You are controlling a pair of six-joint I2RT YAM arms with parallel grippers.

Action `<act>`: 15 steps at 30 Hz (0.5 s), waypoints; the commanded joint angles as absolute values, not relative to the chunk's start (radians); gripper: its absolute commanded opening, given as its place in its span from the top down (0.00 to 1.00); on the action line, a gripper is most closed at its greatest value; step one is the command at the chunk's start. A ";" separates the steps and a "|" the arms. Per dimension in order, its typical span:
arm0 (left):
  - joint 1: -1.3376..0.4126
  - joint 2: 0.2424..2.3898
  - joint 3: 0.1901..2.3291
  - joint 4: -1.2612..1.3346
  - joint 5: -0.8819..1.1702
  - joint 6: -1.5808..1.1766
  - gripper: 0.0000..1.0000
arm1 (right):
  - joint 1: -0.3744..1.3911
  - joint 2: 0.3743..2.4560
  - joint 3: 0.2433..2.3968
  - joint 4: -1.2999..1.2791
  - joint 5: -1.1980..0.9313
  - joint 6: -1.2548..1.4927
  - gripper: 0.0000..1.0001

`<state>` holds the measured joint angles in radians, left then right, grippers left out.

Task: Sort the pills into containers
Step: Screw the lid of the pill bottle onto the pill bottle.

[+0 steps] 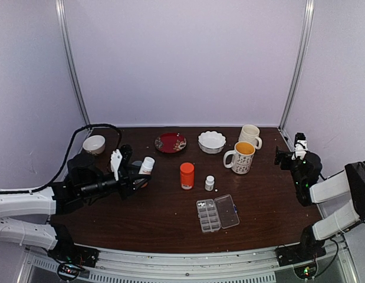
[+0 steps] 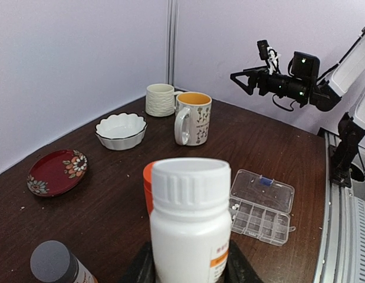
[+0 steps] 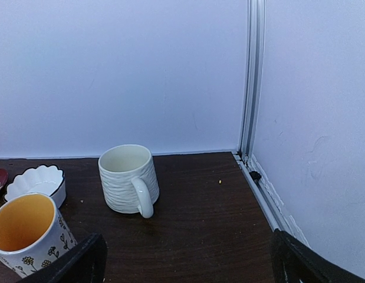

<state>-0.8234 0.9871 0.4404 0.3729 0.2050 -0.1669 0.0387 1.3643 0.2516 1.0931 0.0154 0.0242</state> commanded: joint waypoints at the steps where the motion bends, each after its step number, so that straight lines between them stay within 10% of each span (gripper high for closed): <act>1: -0.815 0.944 0.417 0.406 0.184 -0.145 0.92 | 0.033 1.364 0.262 1.098 0.003 0.014 0.00; 15: -0.805 0.958 0.450 0.367 0.190 -0.110 0.92 | 0.034 1.363 0.262 1.098 0.003 0.013 0.00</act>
<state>-0.8124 0.9543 0.4282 0.3344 0.1936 -0.1284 0.0387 1.3643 0.2516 1.0927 0.0147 0.0242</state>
